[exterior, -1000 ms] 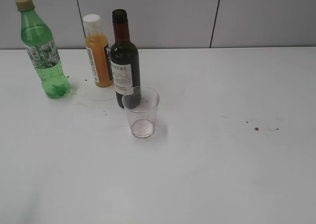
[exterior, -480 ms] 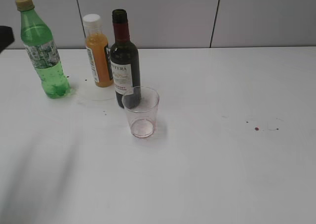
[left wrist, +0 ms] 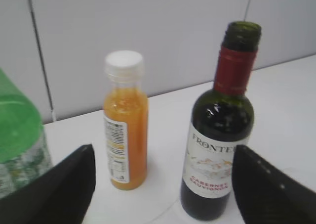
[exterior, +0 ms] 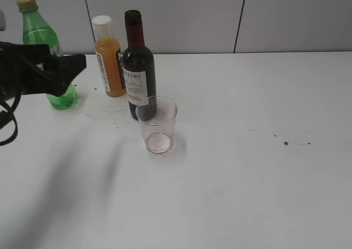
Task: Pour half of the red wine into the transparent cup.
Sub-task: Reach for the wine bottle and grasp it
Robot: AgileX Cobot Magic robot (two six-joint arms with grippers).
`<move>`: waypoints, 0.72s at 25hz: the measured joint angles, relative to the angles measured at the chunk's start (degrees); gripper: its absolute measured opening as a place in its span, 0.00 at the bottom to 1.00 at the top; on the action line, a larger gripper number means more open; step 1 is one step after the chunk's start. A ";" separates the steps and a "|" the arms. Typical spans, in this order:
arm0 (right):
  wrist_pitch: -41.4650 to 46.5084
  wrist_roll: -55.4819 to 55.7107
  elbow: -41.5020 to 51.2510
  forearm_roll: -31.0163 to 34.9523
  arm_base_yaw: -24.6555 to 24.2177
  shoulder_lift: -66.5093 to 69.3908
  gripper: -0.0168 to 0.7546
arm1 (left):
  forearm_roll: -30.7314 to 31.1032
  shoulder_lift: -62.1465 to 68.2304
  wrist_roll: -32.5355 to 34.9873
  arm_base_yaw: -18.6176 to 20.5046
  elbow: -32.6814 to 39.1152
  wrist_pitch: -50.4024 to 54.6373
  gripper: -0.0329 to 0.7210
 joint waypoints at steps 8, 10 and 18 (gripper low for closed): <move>0.00 -0.07 0.00 0.00 0.00 0.00 0.79 | 9.95 14.77 -3.29 1.77 -3.09 -15.74 0.92; 0.00 -0.07 0.00 0.05 0.00 0.00 0.79 | 12.30 17.39 -3.37 1.77 -6.01 -14.86 0.94; 0.00 -0.07 0.00 0.05 0.00 0.00 0.79 | 14.87 24.00 -3.50 1.77 -13.41 -14.31 0.96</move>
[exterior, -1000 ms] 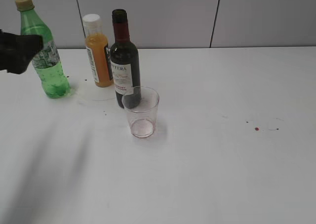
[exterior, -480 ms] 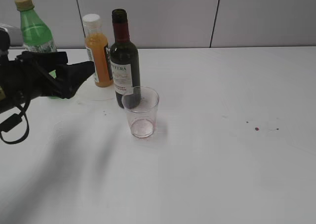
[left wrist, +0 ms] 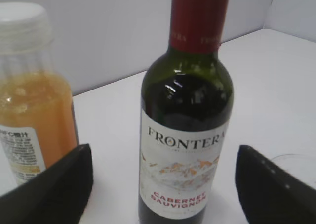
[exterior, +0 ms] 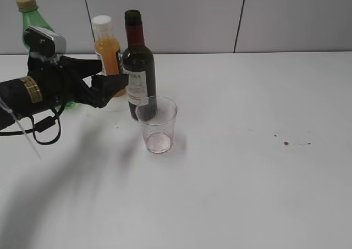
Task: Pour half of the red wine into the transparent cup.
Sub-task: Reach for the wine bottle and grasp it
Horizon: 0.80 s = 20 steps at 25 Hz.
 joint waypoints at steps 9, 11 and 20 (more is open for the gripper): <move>0.00 0.04 0.00 0.00 0.00 0.00 0.79 | 3.65 4.20 -1.41 0.00 -4.70 -2.66 0.96; 0.00 0.04 0.00 0.00 0.00 0.00 0.79 | 4.25 4.71 -1.47 -0.05 -5.36 -2.74 0.96; 0.00 -0.06 0.00 0.11 0.00 0.00 0.79 | 6.30 7.72 -2.83 -0.34 -8.95 -3.05 0.96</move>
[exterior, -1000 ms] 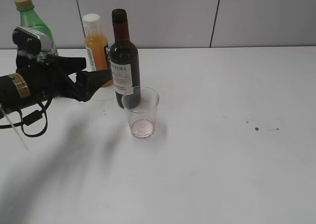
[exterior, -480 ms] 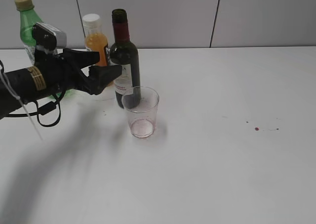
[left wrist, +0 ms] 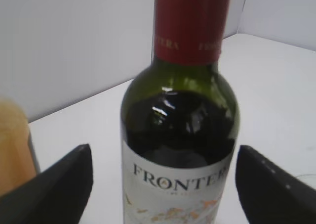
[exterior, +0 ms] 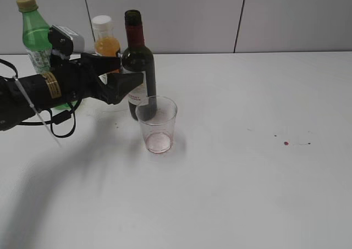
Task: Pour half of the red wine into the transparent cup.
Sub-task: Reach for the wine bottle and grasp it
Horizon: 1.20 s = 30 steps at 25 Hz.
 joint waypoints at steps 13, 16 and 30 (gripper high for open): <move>0.00 0.06 0.00 0.00 0.00 0.00 0.79 | 0.45 6.04 -1.28 -3.00 -6.25 0.22 0.96; 0.00 0.13 0.00 0.05 0.00 0.00 0.79 | 0.45 7.18 -1.28 -3.51 -7.67 0.49 0.96; 0.00 -0.02 0.00 0.05 0.00 0.00 0.79 | 0.17 9.68 -1.42 -4.07 -11.09 2.30 0.76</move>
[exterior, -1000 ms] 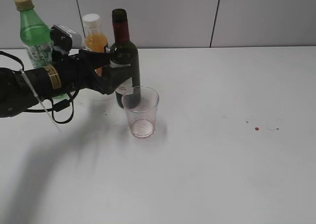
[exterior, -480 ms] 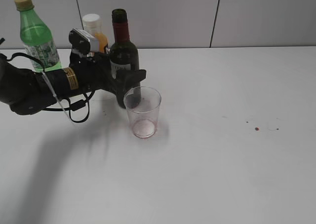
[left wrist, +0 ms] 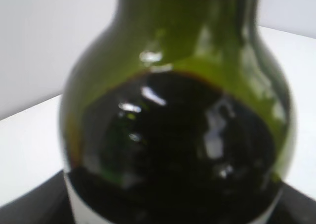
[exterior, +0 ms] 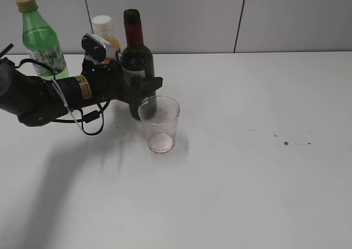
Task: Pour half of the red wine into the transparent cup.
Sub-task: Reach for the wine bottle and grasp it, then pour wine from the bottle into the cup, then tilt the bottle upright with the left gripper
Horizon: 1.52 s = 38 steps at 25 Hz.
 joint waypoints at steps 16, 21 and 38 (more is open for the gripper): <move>0.00 0.15 0.00 0.00 0.00 0.00 0.79 | -2.42 -1.10 0.00 1.03 0.81 1.29 0.76; 0.05 0.15 0.00 0.00 0.00 0.00 0.79 | -5.80 -4.93 0.00 1.11 6.06 2.82 0.75; 0.05 0.08 0.00 0.00 0.00 0.00 0.79 | -15.91 -24.73 13.86 0.21 22.24 12.14 0.75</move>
